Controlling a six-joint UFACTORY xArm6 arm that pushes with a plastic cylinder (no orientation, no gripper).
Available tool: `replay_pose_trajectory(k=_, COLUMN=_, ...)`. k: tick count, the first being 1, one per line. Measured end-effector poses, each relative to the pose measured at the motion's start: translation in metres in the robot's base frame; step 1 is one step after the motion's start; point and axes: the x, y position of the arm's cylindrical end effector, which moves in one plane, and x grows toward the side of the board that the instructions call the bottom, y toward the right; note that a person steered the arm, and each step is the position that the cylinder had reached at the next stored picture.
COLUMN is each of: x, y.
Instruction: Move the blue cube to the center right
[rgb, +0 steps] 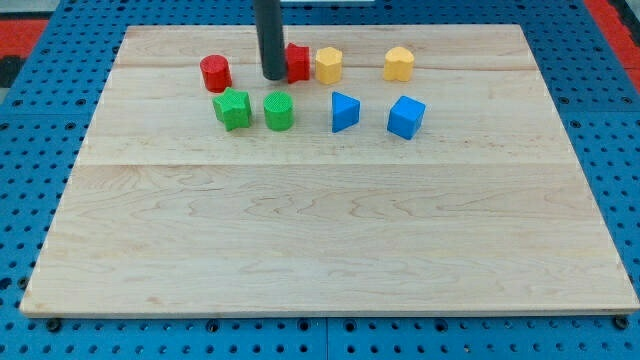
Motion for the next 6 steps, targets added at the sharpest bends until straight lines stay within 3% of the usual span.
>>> replay_pose_trajectory(k=1, x=0.02, y=0.038)
replay_pose_trajectory(k=2, x=0.039, y=0.113)
replay_pose_trajectory(k=4, x=0.107, y=0.196)
replay_pose_trajectory(k=6, x=0.08, y=0.215)
